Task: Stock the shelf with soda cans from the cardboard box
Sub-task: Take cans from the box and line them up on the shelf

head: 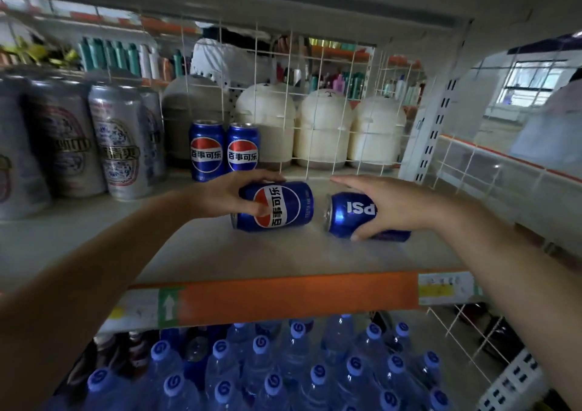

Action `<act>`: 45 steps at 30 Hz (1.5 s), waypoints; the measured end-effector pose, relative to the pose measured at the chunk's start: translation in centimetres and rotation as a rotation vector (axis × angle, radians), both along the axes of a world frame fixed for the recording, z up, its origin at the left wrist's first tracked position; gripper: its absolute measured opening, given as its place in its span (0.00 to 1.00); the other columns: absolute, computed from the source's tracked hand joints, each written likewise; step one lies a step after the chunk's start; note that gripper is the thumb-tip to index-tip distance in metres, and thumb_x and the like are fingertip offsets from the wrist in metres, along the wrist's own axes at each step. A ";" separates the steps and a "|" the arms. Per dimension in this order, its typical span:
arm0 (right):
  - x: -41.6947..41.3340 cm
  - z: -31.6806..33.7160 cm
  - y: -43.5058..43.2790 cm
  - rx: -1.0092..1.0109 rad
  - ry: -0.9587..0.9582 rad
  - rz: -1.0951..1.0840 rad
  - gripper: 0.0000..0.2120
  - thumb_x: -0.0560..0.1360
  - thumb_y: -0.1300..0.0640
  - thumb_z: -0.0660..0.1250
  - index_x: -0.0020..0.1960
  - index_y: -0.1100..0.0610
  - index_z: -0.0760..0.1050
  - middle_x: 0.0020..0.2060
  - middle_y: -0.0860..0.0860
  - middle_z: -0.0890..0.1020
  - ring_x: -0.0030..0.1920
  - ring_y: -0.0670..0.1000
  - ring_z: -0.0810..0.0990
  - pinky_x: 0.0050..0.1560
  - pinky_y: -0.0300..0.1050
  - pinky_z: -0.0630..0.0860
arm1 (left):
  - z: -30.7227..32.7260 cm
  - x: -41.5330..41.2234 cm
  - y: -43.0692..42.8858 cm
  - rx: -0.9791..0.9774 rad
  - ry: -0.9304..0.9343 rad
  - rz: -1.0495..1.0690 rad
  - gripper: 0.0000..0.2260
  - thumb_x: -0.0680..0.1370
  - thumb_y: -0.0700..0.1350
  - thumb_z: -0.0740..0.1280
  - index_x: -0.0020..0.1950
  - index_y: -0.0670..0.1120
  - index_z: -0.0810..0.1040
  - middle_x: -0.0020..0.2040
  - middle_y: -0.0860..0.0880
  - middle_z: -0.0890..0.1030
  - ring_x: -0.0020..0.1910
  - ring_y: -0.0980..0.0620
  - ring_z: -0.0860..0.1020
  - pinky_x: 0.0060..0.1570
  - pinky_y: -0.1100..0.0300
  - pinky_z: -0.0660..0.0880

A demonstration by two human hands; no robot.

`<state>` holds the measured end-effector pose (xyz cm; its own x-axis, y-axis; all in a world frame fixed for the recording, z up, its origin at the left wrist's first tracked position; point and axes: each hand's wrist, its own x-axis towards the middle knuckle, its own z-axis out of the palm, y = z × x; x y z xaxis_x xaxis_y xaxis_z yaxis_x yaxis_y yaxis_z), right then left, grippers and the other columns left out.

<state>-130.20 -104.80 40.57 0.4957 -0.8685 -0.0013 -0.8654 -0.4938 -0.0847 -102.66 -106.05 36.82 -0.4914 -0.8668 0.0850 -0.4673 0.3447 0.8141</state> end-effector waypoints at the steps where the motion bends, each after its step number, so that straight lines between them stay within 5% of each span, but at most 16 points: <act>1: 0.1 0.2 0.0 0.003 -0.032 0.018 0.47 0.66 0.44 0.75 0.75 0.40 0.49 0.74 0.46 0.62 0.70 0.50 0.65 0.67 0.50 0.66 | 0.1 0.0 0.0 0.010 0.001 0.003 0.28 0.72 0.40 0.71 0.67 0.57 0.65 0.60 0.54 0.71 0.58 0.56 0.73 0.48 0.63 0.76; 8: 0.8 0.5 -0.3 0.005 -0.313 0.114 0.41 0.64 0.36 0.68 0.74 0.39 0.55 0.71 0.45 0.67 0.69 0.46 0.67 0.65 0.45 0.66 | -0.2 -0.8 0.7 -0.071 0.014 0.139 0.28 0.69 0.37 0.73 0.62 0.56 0.67 0.56 0.57 0.73 0.55 0.57 0.75 0.48 0.64 0.77; 16: 2.1 0.5 -1.9 0.025 -0.438 0.167 0.44 0.65 0.44 0.74 0.75 0.44 0.55 0.71 0.48 0.67 0.70 0.48 0.65 0.70 0.50 0.62 | -0.5 -1.4 1.3 -0.178 0.195 0.172 0.26 0.69 0.32 0.71 0.62 0.49 0.70 0.55 0.52 0.76 0.49 0.62 0.79 0.45 0.68 0.77; 20: 3.5 1.2 -2.6 0.137 -0.532 0.209 0.45 0.64 0.50 0.76 0.75 0.44 0.55 0.70 0.51 0.69 0.70 0.47 0.65 0.65 0.44 0.60 | -0.4 -1.6 1.5 -0.195 0.296 0.141 0.27 0.63 0.40 0.77 0.58 0.53 0.72 0.56 0.50 0.77 0.52 0.58 0.80 0.47 0.64 0.78; 23: 4.4 1.8 -2.8 0.210 -0.505 0.244 0.36 0.66 0.54 0.76 0.70 0.47 0.65 0.62 0.48 0.75 0.60 0.43 0.75 0.55 0.37 0.73 | -0.1 -1.9 1.7 -0.214 0.349 0.119 0.28 0.58 0.48 0.75 0.57 0.53 0.73 0.55 0.52 0.78 0.53 0.57 0.80 0.46 0.65 0.77; 28: 5.0 1.7 -2.9 0.123 -0.570 0.258 0.28 0.64 0.54 0.78 0.62 0.53 0.73 0.53 0.49 0.80 0.52 0.48 0.80 0.53 0.49 0.79 | -0.3 -1.2 1.4 -0.266 0.405 0.160 0.31 0.58 0.49 0.75 0.59 0.51 0.72 0.57 0.51 0.77 0.54 0.56 0.79 0.46 0.65 0.77; 34: 5.1 1.8 -2.6 -0.048 -0.786 0.186 0.29 0.63 0.55 0.78 0.62 0.53 0.73 0.51 0.45 0.80 0.49 0.39 0.77 0.44 0.31 0.73 | 0.1 -0.7 0.4 -0.208 0.716 0.312 0.46 0.52 0.62 0.79 0.67 0.53 0.67 0.64 0.49 0.73 0.60 0.50 0.77 0.51 0.57 0.79; 38: 6.0 1.3 -2.3 -0.086 -0.887 0.143 0.27 0.64 0.54 0.78 0.60 0.52 0.73 0.49 0.44 0.79 0.47 0.40 0.78 0.43 0.32 0.74 | -0.2 -1.3 0.0 -0.170 0.727 0.250 0.44 0.55 0.57 0.81 0.65 0.44 0.69 0.56 0.44 0.79 0.53 0.49 0.80 0.50 0.57 0.78; 41: 7.1 0.8 -2.1 -0.079 -1.017 0.119 0.26 0.64 0.55 0.78 0.59 0.54 0.74 0.47 0.45 0.80 0.45 0.43 0.79 0.40 0.31 0.76 | -0.1 -1.0 -0.4 -0.175 0.823 0.300 0.51 0.52 0.57 0.82 0.69 0.41 0.64 0.58 0.41 0.78 0.54 0.46 0.80 0.52 0.55 0.78; 45: 8.6 0.4 -1.7 -0.033 -1.199 0.112 0.23 0.65 0.57 0.77 0.58 0.55 0.73 0.48 0.47 0.81 0.46 0.44 0.80 0.45 0.36 0.79 | -0.2 -1.2 -0.2 -0.170 0.838 0.257 0.46 0.55 0.56 0.81 0.66 0.40 0.68 0.59 0.40 0.77 0.59 0.44 0.78 0.58 0.52 0.76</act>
<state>-121.65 -106.53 41.01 0.2392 -0.8112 0.5336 -0.1969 -0.5786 -0.7915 -103.90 -106.26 36.61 -0.0023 -0.8847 0.4662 0.1784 0.4583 0.8707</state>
